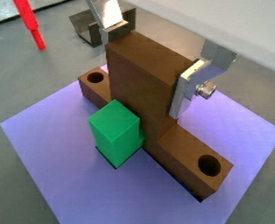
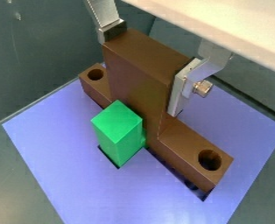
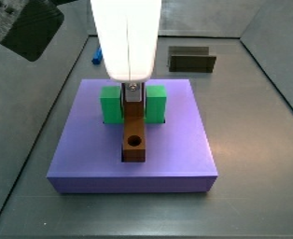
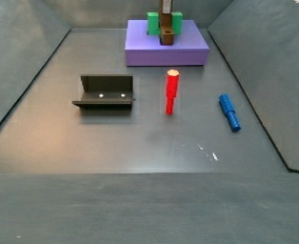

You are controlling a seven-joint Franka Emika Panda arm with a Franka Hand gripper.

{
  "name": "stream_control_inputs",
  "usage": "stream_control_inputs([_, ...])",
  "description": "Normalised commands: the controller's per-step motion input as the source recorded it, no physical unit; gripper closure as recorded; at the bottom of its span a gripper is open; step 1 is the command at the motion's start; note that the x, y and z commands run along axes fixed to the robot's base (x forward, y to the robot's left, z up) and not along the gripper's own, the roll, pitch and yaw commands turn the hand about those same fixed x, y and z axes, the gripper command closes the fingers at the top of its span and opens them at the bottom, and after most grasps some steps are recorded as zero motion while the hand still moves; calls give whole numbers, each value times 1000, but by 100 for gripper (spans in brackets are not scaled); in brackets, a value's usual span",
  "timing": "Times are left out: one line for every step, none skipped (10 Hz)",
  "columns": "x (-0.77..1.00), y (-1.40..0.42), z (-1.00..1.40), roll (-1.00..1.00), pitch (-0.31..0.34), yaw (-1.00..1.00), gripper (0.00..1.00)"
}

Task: Pick up the brown object. Move up. Move to above the board. Insert the brown object.
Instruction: Insert the brown object.

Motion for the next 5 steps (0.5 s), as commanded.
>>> stream_control_inputs([240, 0, -177, 114, 10, -166, 100])
stream_control_inputs([174, 0, -211, 123, 0, -194, 100])
stream_control_inputs([131, 0, -189, 113, 0, -217, 100])
stream_control_inputs([86, 0, -166, 80, 0, -203, 100])
stream_control_inputs([0, 0, -200, 41, -4, -114, 100])
